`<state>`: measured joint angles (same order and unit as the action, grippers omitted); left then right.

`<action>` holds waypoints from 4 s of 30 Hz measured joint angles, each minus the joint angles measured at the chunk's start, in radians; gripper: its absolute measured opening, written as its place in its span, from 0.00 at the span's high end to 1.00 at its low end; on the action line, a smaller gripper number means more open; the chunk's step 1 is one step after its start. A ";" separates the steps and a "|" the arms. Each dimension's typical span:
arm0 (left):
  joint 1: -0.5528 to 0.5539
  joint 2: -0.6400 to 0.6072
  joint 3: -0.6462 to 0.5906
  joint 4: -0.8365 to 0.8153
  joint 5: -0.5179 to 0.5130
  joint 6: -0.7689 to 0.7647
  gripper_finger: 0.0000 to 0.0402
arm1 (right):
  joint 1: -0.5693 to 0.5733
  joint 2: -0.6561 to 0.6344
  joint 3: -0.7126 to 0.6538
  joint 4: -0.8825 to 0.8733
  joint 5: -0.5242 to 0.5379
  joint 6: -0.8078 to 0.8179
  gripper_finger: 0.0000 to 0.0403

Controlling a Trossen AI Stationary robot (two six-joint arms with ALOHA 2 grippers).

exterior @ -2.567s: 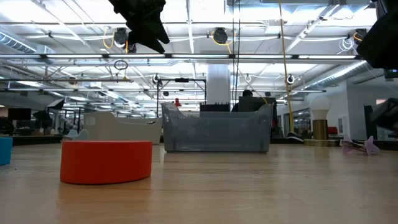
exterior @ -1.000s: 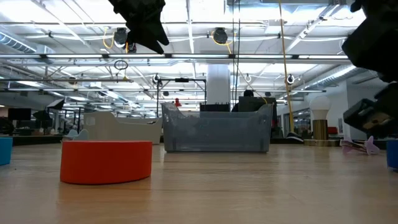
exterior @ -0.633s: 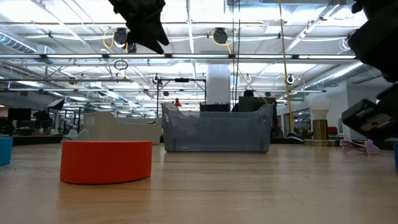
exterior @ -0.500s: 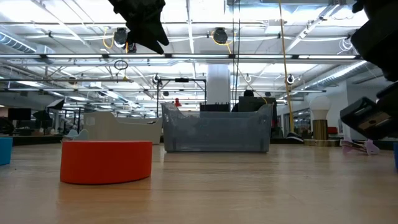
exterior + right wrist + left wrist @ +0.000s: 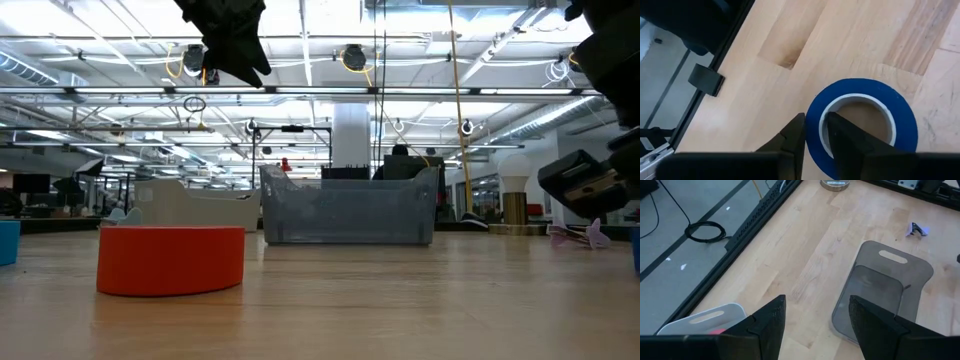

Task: Pick and place Stapler, Stapler remover, tape
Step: Put the blue tape into the grey bin

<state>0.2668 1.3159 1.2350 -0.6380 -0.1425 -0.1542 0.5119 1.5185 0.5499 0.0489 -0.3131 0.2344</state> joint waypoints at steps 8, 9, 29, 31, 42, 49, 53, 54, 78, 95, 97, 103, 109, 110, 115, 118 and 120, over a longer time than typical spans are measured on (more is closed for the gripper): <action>0.000 0.000 0.000 0.000 0.000 -0.006 0.46 | -0.001 -0.001 0.000 -0.048 0.080 -0.018 0.94; 0.000 0.000 0.000 0.000 0.000 -0.008 0.46 | 0.000 -0.001 0.000 -0.046 0.093 -0.017 0.94; 0.000 0.000 0.000 0.000 0.001 -0.032 0.46 | 0.000 0.000 -0.001 -0.014 0.288 0.124 0.90; 0.000 0.000 0.000 0.000 0.001 -0.032 0.46 | 0.000 0.000 -0.001 -0.013 0.294 0.126 0.90; 0.000 0.000 0.000 0.000 0.011 -0.031 0.46 | -0.020 -0.089 -0.008 0.042 0.308 0.270 0.94; 0.000 0.000 0.000 0.011 0.126 -0.032 0.46 | -0.113 -0.306 -0.004 0.182 0.329 0.332 0.94; -0.010 0.000 0.000 0.065 0.257 -0.032 0.46 | -0.191 -0.404 -0.003 0.337 0.385 0.294 0.94; -0.015 0.000 0.000 0.091 0.293 -0.032 0.46 | -0.212 -0.423 -0.003 0.369 0.399 0.281 0.94; -0.131 0.251 0.001 0.919 0.458 -0.310 0.46 | -0.469 -0.440 -0.003 0.896 0.360 -0.148 0.94; -0.132 0.336 0.000 1.104 0.490 -0.409 0.52 | -0.525 -0.441 -0.001 0.829 0.356 -0.176 0.94; -0.132 0.336 0.000 1.104 0.490 -0.403 0.61 | -0.526 -0.441 0.000 0.829 0.352 -0.177 0.94; -0.131 0.336 -0.001 1.108 0.508 -0.346 0.92 | -0.525 -0.435 0.000 0.829 0.336 -0.171 0.92; -0.124 0.335 -0.001 1.094 0.507 -0.349 0.90 | -0.526 -0.435 0.000 0.822 0.338 -0.164 0.88; -0.121 0.334 -0.001 1.081 0.507 -0.344 0.91 | -0.526 -0.435 0.000 0.819 0.338 -0.150 0.87; -0.093 0.323 -0.001 0.982 0.512 -0.301 0.91 | -0.528 -0.433 0.000 0.749 0.316 -0.093 0.84; -0.076 0.320 -0.001 0.937 0.526 -0.294 0.91 | -0.528 -0.433 0.000 0.699 0.311 -0.086 0.82; -0.068 0.317 -0.001 0.904 0.528 -0.286 0.91 | -0.528 -0.434 0.000 0.678 0.311 -0.086 0.81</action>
<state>0.1992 1.6327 1.2343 0.2663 0.3859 -0.4407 -0.0162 1.0847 0.5495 0.7270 -0.0025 0.1484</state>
